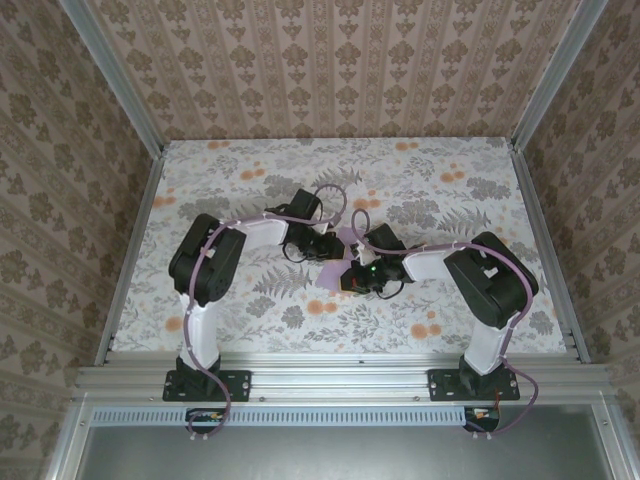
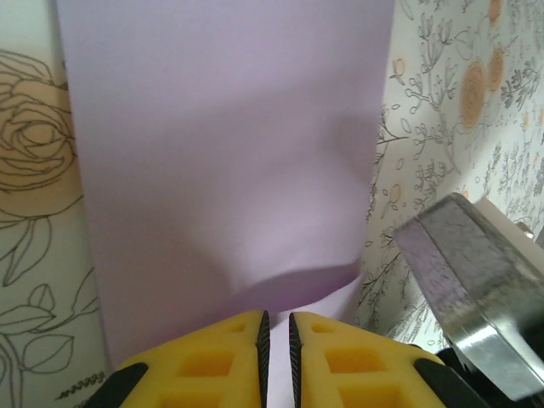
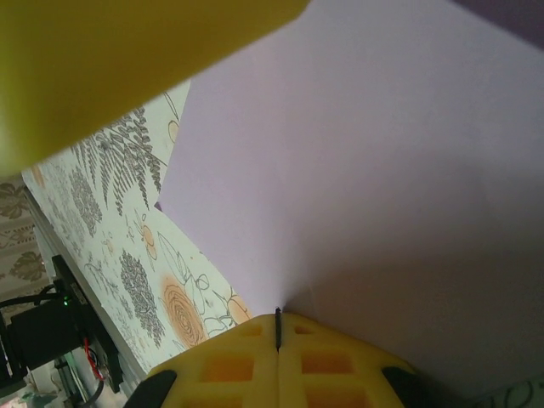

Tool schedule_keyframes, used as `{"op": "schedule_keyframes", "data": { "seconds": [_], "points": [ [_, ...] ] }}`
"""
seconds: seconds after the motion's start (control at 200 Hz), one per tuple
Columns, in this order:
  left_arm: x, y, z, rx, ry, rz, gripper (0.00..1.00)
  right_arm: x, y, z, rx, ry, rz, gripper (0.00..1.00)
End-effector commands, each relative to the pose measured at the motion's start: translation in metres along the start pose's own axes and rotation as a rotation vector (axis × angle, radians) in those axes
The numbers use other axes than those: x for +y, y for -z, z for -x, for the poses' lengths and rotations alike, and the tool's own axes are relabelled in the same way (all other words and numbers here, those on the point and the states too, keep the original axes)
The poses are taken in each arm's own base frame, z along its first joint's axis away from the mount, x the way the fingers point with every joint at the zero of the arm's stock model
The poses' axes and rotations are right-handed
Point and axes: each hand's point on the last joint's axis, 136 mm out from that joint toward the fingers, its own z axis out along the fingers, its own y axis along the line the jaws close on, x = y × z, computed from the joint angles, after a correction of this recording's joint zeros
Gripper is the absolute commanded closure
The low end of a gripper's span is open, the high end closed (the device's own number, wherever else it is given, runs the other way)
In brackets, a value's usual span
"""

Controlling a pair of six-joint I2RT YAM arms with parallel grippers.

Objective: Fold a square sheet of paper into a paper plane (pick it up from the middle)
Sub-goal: Fold the triangle a second time at the center of the table.

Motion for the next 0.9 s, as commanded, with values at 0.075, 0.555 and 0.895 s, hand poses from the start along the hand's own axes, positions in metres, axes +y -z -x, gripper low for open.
{"op": "schedule_keyframes", "data": {
  "seconds": [0.075,0.555,0.895],
  "points": [
    [0.014,-0.012,-0.001,0.021,0.001,0.028,0.82,-0.012,0.003,-0.013,0.038,-0.032,-0.072,0.93],
    [0.045,-0.022,-0.017,0.079,-0.008,0.129,0.83,0.013,0.030,0.001,-0.045,-0.042,0.012,0.83],
    [0.045,-0.021,-0.016,0.077,-0.003,0.120,0.83,0.013,0.014,0.035,-0.048,-0.032,0.005,0.85]
  ]
}}
